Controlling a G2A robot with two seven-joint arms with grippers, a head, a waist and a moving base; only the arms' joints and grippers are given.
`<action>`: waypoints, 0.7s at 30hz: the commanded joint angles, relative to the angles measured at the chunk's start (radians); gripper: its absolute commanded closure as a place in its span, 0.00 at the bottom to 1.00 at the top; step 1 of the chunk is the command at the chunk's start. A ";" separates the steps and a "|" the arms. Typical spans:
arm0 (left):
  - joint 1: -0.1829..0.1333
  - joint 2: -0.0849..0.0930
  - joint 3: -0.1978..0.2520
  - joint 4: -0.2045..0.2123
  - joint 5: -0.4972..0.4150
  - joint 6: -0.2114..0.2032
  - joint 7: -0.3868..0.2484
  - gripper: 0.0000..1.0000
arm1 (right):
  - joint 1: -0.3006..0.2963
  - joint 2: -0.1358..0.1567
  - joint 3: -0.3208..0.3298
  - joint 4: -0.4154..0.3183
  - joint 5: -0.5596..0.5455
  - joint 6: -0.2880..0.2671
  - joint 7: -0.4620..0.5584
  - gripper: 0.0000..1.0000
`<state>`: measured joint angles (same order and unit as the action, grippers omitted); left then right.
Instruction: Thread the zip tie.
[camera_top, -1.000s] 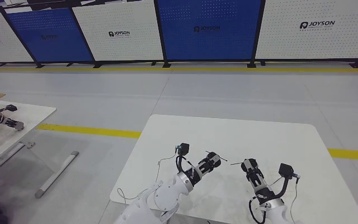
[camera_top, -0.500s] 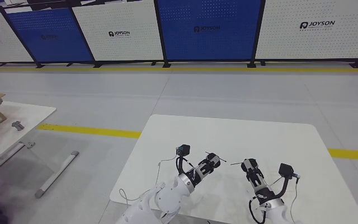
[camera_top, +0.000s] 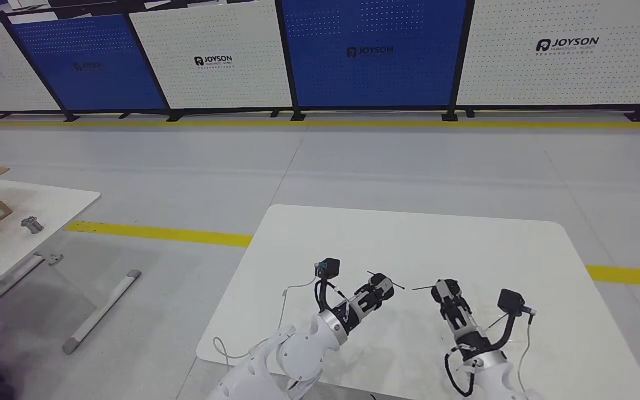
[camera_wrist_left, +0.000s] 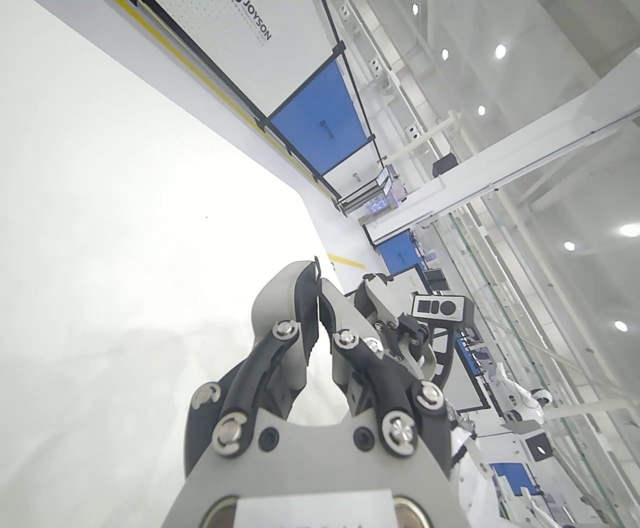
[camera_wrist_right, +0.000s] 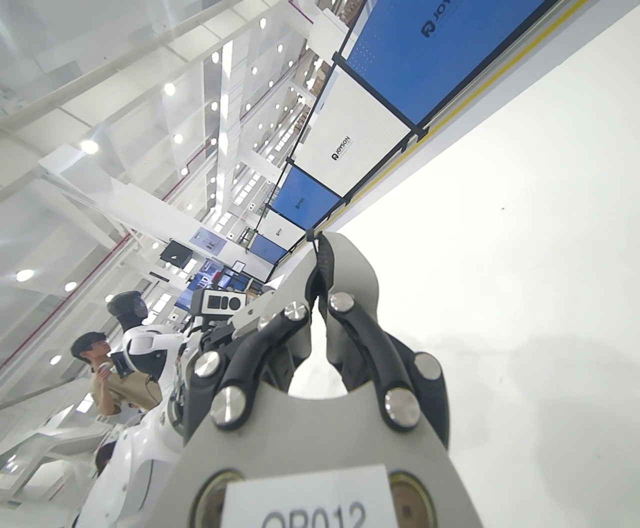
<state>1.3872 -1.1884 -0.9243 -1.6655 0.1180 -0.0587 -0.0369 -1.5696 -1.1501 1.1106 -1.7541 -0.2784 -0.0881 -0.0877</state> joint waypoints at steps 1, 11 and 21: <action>0.000 0.000 0.000 0.000 0.000 0.000 0.000 1.00 | 0.000 0.000 -0.001 0.000 0.000 -0.001 0.001 1.00; 0.001 -0.005 -0.005 -0.001 -0.073 0.034 -0.012 1.00 | 0.000 0.000 -0.001 0.000 0.000 -0.001 0.001 1.00; -0.002 -0.009 -0.013 -0.006 -0.107 0.054 -0.016 1.00 | 0.000 0.000 -0.001 0.000 0.000 -0.001 0.001 1.00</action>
<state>1.3847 -1.1970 -0.9377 -1.6711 0.0100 -0.0043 -0.0530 -1.5697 -1.1501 1.1100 -1.7541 -0.2789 -0.0888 -0.0863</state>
